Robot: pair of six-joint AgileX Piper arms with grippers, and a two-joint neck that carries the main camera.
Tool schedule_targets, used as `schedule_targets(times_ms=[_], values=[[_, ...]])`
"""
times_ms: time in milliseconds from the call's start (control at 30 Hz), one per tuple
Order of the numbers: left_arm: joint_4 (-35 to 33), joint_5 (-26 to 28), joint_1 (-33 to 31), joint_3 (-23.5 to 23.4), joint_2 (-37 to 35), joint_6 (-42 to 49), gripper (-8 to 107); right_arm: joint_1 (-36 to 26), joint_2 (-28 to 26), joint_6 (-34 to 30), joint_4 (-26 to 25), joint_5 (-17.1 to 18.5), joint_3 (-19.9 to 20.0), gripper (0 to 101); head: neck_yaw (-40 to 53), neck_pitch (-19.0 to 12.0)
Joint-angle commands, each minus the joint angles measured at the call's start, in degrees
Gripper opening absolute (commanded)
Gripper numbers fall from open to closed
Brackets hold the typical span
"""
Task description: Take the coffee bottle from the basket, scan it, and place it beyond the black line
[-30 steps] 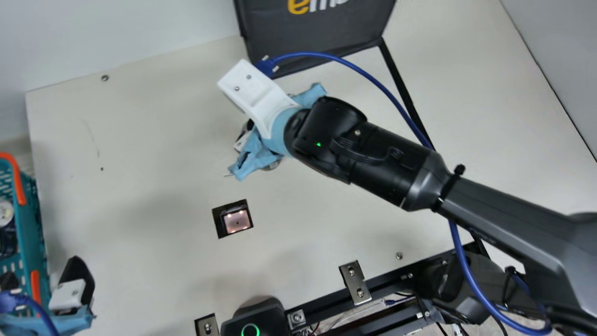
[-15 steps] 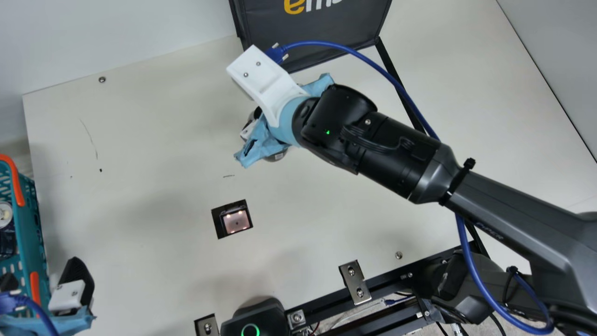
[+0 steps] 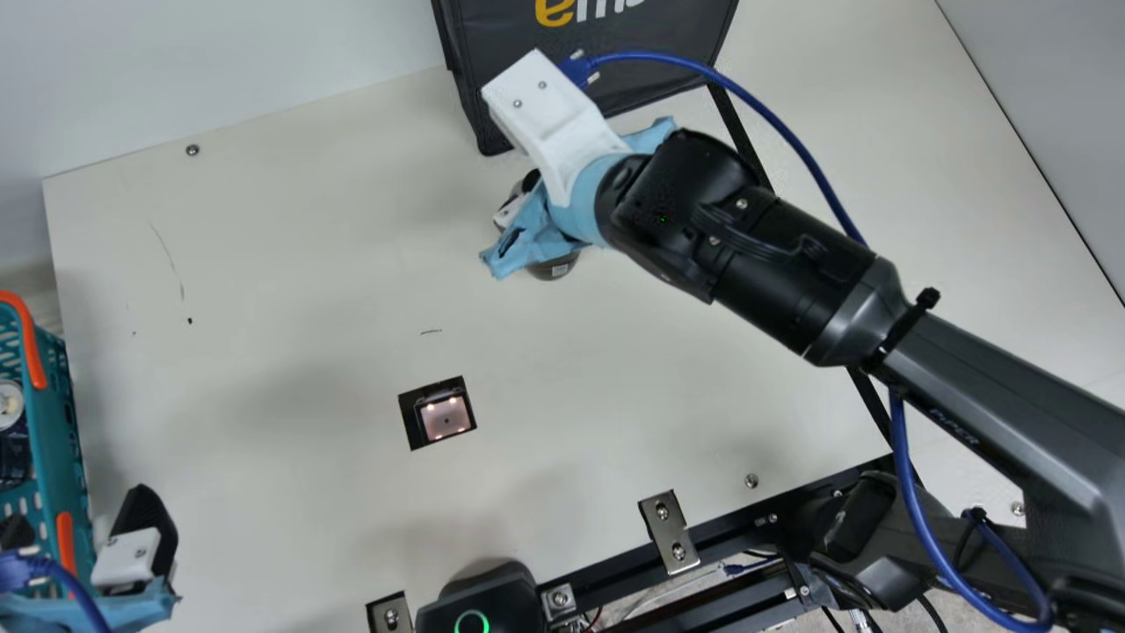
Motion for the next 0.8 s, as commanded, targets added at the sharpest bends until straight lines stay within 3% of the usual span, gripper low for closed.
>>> schedule_targets(times_ms=[0, 767], values=[[0.0, 0.0, 0.0, 0.0, 0.0, 0.0, 90, -0.8, -0.2, 0.0, 0.1, -0.1, 0.2, 0, 0.0, -1.5], [0.0, 0.0, 0.0, 0.0, 0.0, 0.0, 90, -14.1, -2.7, -3.3, 2.7, -1.0, 2.0, 0, 0.0, -1.5]])
